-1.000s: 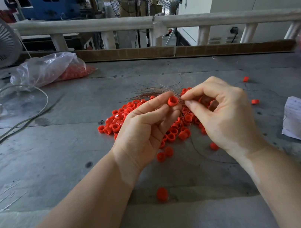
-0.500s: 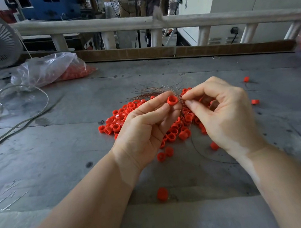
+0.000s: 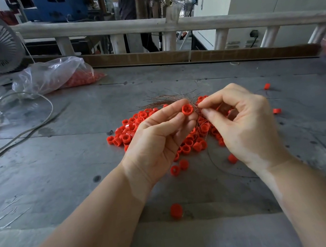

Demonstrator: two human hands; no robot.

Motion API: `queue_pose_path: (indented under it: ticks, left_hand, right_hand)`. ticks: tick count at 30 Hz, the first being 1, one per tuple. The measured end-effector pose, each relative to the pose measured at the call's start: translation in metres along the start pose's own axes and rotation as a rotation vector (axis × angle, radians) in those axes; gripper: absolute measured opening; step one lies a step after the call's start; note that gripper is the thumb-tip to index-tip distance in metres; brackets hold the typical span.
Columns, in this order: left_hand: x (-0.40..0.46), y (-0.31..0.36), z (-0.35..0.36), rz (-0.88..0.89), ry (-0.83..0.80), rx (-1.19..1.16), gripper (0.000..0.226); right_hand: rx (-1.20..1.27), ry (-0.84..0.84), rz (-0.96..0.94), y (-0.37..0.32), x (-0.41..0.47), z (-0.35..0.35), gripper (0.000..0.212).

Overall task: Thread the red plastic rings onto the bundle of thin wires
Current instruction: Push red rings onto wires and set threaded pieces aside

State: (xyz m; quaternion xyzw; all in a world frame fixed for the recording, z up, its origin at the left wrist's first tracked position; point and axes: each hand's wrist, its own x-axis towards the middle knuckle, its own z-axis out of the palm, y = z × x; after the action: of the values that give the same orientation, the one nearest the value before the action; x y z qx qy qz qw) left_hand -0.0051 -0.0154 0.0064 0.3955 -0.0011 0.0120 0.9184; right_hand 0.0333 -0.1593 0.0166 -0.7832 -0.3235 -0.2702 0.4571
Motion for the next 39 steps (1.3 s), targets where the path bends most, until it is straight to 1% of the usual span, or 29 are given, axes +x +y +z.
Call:
queue_pose_path:
  ticks: [22,28,39]
  left_hand:
    - [0.0005,-0.0007,-0.0001,0.035,0.013,0.019,0.023]
    - [-0.0004,-0.0007,-0.0007,0.03,-0.008,0.042,0.022]
    - [-0.0009,-0.0002,0.0006,0.01,0.005,0.048,0.02]
  right_hand:
    - [0.029,-0.007,-0.025,0.0007,0.0,0.0012,0.014]
    - [0.032,-0.024,-0.038,0.0012,-0.0004,0.0015,0.015]
    - [0.001,-0.035,-0.054,0.0026,-0.0004,0.0012,0.014]
